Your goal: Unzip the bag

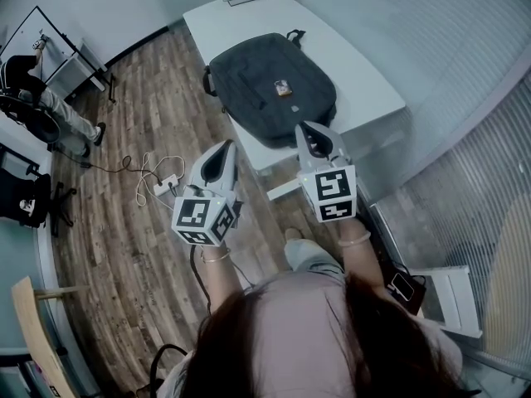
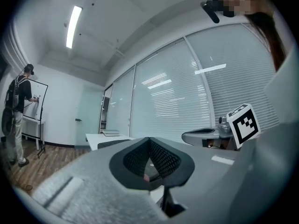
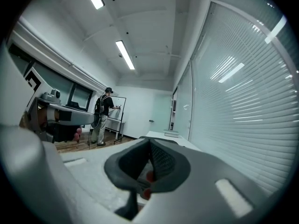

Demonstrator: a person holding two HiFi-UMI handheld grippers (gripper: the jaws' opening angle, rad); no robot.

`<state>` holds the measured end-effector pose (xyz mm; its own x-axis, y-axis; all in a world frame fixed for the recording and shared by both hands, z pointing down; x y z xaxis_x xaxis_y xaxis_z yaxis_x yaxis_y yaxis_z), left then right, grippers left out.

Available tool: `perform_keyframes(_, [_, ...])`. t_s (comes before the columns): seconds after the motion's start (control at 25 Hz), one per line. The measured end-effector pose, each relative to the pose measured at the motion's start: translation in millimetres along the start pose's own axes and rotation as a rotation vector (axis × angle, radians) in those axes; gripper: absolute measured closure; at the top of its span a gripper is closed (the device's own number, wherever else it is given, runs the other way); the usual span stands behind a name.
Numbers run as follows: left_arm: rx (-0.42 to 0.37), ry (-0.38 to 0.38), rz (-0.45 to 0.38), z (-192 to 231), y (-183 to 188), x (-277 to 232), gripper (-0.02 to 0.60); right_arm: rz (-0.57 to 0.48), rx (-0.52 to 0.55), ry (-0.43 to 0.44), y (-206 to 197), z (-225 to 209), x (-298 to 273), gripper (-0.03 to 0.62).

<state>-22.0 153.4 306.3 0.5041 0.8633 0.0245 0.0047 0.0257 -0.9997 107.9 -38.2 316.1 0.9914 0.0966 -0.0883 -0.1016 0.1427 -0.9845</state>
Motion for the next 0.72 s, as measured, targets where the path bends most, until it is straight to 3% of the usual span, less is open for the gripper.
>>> perform_keyframes(0.72, [0.012,0.005,-0.02,-18.3,-4.2,45.9,0.572,-0.018,-0.034,0.037,-2.5,19.9,34.1,0.591])
Point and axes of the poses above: the fingertips, and each gripper's own axes: x backward along the fingers, z to its left, y out of its top, the point moved 10 cm from there along x, backward along the fingers, and after that the axes turned 10 degrees about y, right-handed, at the moved point
